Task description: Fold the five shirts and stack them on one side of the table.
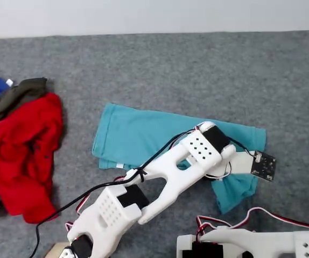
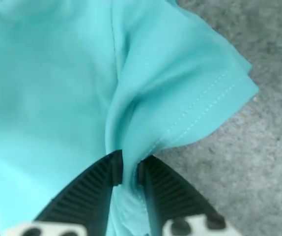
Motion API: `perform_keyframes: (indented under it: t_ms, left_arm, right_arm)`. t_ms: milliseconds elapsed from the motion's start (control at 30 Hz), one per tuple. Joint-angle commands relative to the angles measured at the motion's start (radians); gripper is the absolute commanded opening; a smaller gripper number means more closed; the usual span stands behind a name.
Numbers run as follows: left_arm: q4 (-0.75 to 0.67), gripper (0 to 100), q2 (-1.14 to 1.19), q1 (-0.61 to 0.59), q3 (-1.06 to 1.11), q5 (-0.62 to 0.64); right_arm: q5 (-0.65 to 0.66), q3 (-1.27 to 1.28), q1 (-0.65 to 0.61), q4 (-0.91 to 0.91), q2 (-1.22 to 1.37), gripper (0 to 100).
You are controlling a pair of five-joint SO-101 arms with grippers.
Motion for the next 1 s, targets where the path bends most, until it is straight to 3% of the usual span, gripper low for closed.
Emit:
perform_keyframes:
  t_ms: [0,567,967]
  left_arm:
    - [-0.021,2,-0.011,-0.008,-0.041,0.012]
    - [-0.118,1,0.049,-0.071,-0.068,0.052]
    - [0.078,1,0.321,-0.146,-0.515,0.057]
  right_arm:
    - [0.008,-0.049,0.001,0.038,-0.016,21.2]
    - [0.006,-0.012,0.001,0.038,-0.018,21.2]
    - [0.006,-0.011,0.001,0.038,-0.018,21.2]
